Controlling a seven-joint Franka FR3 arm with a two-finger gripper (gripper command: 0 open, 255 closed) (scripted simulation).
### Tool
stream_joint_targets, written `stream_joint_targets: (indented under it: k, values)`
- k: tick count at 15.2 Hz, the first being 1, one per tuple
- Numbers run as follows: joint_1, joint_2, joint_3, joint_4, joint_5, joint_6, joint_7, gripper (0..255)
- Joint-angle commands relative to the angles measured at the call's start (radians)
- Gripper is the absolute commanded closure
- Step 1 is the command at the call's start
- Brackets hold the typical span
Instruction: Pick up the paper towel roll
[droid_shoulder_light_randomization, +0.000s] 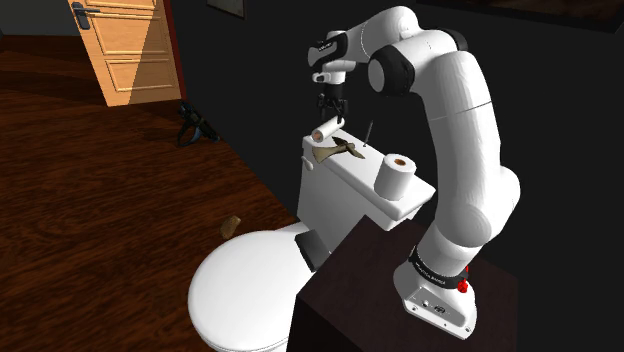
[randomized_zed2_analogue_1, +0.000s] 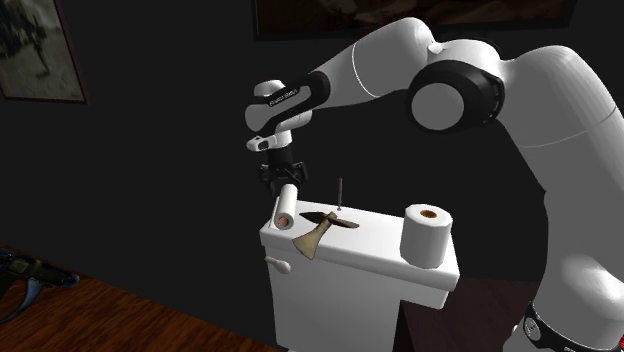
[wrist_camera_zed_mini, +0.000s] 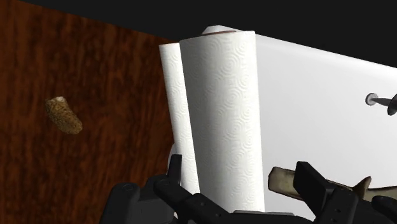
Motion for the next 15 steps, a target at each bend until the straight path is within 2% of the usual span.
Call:
stream_joint_targets:
  k: [1, 5, 6, 15]
  values:
    - [-0.002, 0.012, 0.004, -0.006, 0.005, 0.018, -0.003, 0]
    - [-0.003, 0.025, 0.008, -0.021, 0.011, 0.044, -0.006, 0]
    - [-0.003, 0.025, 0.008, -0.02, 0.01, 0.044, -0.006, 255]
    - [-0.003, 0.025, 0.008, -0.021, 0.011, 0.044, -0.006, 255]
